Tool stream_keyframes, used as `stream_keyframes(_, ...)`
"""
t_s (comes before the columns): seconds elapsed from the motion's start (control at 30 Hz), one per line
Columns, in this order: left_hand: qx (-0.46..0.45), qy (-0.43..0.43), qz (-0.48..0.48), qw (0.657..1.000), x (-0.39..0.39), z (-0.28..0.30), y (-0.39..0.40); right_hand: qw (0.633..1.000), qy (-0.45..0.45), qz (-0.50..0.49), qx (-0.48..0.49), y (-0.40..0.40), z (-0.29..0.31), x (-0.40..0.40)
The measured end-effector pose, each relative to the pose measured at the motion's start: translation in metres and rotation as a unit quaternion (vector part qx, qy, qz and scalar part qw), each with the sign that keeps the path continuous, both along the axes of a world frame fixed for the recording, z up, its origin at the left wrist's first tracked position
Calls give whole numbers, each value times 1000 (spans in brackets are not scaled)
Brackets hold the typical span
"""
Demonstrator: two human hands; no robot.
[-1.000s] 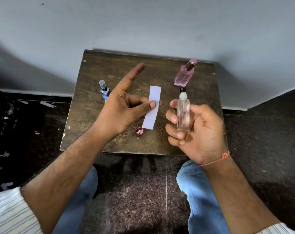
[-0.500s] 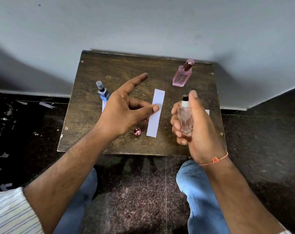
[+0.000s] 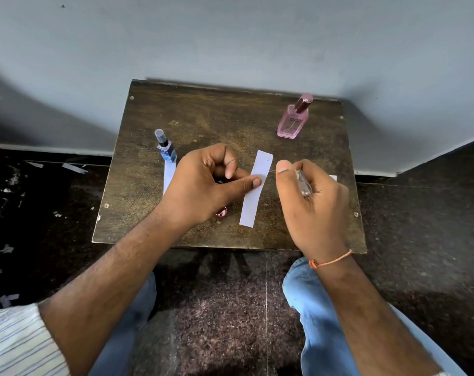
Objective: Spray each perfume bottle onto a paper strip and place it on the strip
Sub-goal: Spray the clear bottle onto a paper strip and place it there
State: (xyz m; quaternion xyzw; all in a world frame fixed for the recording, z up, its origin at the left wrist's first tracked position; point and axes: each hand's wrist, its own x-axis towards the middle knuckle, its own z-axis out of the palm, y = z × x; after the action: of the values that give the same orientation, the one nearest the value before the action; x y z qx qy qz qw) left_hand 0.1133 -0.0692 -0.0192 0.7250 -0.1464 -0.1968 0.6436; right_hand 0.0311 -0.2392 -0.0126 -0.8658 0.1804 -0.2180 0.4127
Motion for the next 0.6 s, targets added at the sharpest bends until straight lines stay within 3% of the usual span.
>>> stream_keyframes(0.6,-6,-31,3,999,0,0,1,999,-14,-38,-31,-8,3,2)
